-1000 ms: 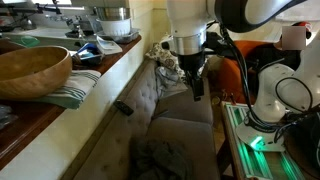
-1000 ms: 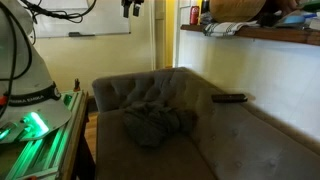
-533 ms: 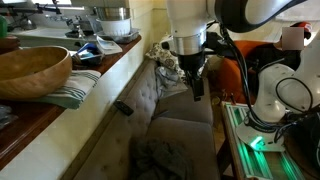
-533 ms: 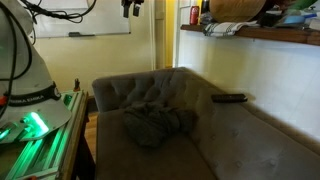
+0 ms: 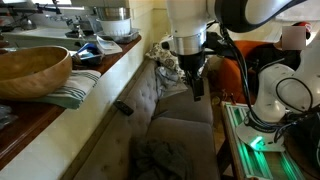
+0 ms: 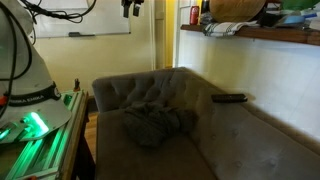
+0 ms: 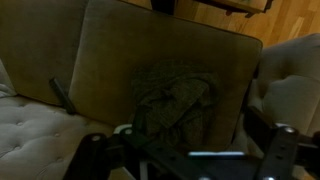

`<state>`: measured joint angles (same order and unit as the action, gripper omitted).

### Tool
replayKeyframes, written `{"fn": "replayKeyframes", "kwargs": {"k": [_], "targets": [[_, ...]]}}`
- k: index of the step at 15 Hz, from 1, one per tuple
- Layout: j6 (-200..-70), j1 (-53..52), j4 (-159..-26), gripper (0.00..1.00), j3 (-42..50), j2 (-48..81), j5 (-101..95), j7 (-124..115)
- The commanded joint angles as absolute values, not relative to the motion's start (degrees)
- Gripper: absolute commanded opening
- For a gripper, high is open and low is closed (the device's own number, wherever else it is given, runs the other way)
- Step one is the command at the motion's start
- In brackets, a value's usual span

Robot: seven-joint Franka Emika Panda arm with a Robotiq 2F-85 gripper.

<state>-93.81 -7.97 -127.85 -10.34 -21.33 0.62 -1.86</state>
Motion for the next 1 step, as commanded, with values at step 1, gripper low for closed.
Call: {"fn": "replayKeyframes", "kwargs": {"k": [1], "targets": [[-93.7, -8.3, -127.7, 1.00, -10.0, -21.3, 0.5, -2.0]]}}
